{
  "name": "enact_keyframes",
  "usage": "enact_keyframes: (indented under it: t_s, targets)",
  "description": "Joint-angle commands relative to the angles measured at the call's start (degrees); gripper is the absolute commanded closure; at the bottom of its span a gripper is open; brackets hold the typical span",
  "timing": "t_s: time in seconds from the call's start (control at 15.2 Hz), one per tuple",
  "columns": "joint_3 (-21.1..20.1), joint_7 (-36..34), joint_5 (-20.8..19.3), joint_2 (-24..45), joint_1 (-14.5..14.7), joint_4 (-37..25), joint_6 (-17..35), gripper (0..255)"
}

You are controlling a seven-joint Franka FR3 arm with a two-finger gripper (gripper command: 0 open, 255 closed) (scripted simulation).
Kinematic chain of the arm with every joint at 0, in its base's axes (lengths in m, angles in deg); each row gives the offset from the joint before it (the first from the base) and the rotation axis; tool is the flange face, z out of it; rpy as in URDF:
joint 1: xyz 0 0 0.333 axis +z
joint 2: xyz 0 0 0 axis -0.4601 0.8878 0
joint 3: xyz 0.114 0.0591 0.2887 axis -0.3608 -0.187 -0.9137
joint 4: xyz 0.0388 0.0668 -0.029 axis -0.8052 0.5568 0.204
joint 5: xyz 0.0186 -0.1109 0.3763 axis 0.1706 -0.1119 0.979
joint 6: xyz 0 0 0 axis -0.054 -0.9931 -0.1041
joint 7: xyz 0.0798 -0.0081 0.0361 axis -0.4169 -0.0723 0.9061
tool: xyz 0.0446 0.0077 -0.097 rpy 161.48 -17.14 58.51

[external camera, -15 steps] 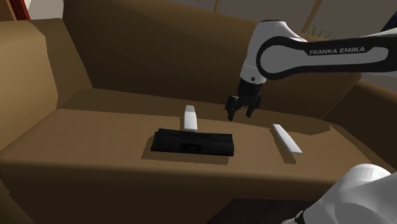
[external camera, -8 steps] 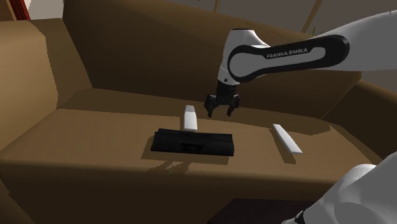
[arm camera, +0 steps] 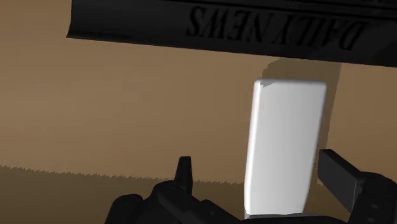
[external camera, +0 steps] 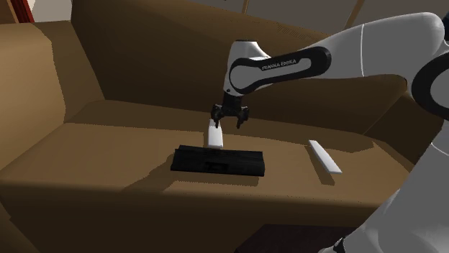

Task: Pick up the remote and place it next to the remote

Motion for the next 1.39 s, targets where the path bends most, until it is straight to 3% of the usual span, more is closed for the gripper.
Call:
enact_keyframes:
  t_s: [0.0,0.26,0.79,1.25,1.32]
  targets:
    - [0.29,-2.6,-0.81,4.96,0.42,-5.19,-0.05,0]
    - [1.21,-6.32,-1.79,13.11,1.25,-14.41,-0.79,0]
    - [1.46,-6.59,-2.21,15.36,1.32,-11.74,4.11,0]
    - [1.46,-6.59,-2.21,15.37,1.32,-11.76,4.1,0]
    - [1.46,-6.59,-2.21,15.37,1.32,-11.76,4.1,255]
